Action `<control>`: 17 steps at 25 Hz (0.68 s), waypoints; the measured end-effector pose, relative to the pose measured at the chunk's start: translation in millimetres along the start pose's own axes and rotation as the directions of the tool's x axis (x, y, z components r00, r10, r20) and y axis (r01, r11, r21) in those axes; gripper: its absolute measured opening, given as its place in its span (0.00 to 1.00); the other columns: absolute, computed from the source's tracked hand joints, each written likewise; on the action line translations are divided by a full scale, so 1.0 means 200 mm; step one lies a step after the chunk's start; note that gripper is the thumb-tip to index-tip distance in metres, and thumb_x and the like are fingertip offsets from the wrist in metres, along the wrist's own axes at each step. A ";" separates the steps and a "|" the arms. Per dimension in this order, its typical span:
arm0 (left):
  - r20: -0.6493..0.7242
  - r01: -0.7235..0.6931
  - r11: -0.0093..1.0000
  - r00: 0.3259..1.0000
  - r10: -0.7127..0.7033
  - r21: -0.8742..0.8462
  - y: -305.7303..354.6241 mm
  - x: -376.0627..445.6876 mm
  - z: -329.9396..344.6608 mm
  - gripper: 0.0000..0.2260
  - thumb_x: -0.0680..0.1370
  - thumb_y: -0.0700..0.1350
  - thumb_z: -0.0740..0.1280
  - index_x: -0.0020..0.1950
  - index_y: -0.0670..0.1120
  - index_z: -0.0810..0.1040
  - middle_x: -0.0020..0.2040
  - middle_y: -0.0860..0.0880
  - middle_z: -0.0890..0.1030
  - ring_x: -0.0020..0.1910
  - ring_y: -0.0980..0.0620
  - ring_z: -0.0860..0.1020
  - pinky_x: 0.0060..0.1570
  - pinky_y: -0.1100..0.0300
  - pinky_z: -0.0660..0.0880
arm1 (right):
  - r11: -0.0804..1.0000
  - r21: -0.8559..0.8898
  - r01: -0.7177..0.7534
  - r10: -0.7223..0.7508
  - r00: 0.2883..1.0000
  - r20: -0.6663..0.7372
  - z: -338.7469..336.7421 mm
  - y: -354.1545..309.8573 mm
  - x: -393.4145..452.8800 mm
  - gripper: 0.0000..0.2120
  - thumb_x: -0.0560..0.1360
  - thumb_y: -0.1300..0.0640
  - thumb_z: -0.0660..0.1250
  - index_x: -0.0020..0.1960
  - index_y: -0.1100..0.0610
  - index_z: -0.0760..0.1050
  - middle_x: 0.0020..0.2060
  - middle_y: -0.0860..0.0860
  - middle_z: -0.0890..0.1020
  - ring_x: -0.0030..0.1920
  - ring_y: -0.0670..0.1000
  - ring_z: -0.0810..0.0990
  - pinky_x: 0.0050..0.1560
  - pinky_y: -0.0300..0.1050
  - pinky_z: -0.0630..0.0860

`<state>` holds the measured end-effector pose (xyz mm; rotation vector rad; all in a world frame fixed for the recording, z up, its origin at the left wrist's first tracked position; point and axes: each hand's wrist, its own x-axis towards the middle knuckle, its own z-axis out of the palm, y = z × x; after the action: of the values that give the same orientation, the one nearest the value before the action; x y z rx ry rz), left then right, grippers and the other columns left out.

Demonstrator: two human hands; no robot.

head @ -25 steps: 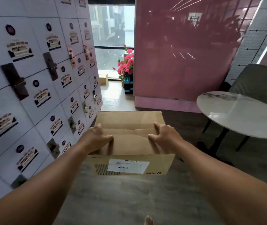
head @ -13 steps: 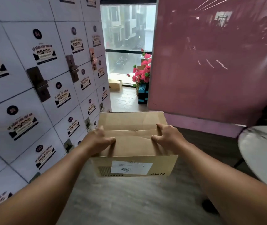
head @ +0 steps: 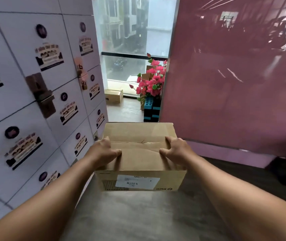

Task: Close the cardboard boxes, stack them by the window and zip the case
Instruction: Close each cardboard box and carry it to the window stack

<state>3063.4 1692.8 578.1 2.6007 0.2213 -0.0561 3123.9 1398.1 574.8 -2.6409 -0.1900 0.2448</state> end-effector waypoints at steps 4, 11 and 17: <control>0.017 0.017 1.000 1.000 -0.017 0.013 0.00 0.61 0.00 0.20 0.73 0.62 0.71 0.55 0.50 0.73 0.52 0.49 0.80 0.48 0.51 0.78 0.43 0.55 0.76 | 1.000 -0.028 -0.011 0.012 1.000 0.018 -0.04 0.00 0.61 0.33 0.73 0.37 0.69 0.73 0.48 0.68 0.65 0.57 0.76 0.63 0.59 0.75 0.58 0.51 0.73; 0.012 0.110 0.992 0.994 -0.111 0.065 0.08 1.68 -0.14 0.21 0.72 0.64 0.71 0.54 0.50 0.73 0.56 0.46 0.79 0.52 0.48 0.77 0.51 0.52 0.76 | 0.998 -0.026 0.063 -0.062 0.998 0.033 -0.25 -0.06 1.74 0.36 0.73 0.36 0.69 0.76 0.47 0.66 0.66 0.56 0.76 0.63 0.58 0.76 0.61 0.53 0.74; -0.055 0.158 0.985 0.987 -0.154 0.075 0.02 2.52 -0.31 0.25 0.72 0.64 0.70 0.59 0.47 0.73 0.59 0.44 0.79 0.55 0.46 0.77 0.55 0.51 0.76 | 0.992 -0.023 0.122 -0.122 0.993 0.005 -0.35 -0.24 2.64 0.37 0.72 0.36 0.70 0.76 0.48 0.66 0.65 0.59 0.76 0.63 0.60 0.76 0.60 0.50 0.73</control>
<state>3561.4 1793.9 591.4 2.6605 0.4487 -0.0581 3648.2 1501.6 584.4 -2.6401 -0.3562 0.2072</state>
